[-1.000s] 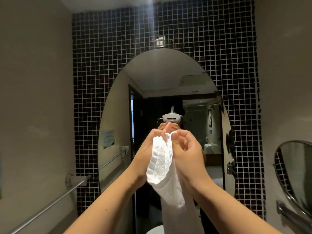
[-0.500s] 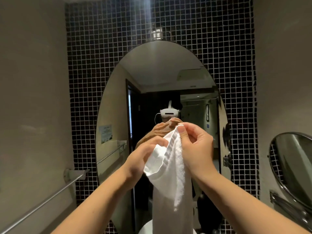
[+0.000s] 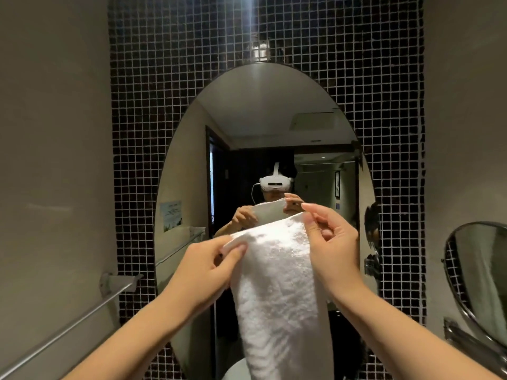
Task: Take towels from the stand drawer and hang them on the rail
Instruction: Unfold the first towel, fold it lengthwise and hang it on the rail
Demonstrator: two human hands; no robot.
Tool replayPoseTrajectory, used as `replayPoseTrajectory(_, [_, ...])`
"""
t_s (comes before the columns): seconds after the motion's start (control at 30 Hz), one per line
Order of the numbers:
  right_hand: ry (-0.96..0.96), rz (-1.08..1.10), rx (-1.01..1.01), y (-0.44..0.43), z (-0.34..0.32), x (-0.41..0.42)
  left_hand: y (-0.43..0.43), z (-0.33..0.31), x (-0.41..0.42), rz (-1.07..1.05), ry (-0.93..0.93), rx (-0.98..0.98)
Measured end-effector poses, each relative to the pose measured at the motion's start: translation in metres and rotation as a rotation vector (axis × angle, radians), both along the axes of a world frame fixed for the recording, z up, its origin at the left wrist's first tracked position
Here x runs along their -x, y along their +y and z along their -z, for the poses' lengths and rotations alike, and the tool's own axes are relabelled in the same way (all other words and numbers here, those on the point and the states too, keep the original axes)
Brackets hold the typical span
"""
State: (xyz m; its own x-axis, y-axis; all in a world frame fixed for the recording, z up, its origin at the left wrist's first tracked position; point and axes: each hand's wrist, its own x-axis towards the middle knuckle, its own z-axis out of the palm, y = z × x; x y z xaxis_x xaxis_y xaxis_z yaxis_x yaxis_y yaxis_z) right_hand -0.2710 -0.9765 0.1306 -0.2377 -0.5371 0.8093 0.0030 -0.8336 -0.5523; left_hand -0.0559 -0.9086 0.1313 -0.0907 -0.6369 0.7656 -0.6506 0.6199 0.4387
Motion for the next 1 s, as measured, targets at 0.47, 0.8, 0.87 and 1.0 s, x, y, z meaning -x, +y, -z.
replayPoseTrajectory(0.47, [0.282, 0.007, -0.133, 0.009, -0.029, 0.025, -0.024, -0.033, -0.015, 0.026, 0.268, 0.053])
replayPoseTrajectory(0.8, [0.400, 0.101, -0.122, 0.014, -0.049, 0.022, -0.032, -0.060, -0.011, -0.034, 0.160, 0.313])
replayPoseTrajectory(0.87, [0.379, 0.098, -0.112, 0.013, -0.059, 0.019, -0.032, -0.075, -0.010, -0.067, 0.111, 0.400])
replayPoseTrajectory(1.0, [0.215, 0.076, -0.129, 0.011, -0.075, 0.008, -0.029, -0.095, -0.006, -0.110, 0.062, 0.538])
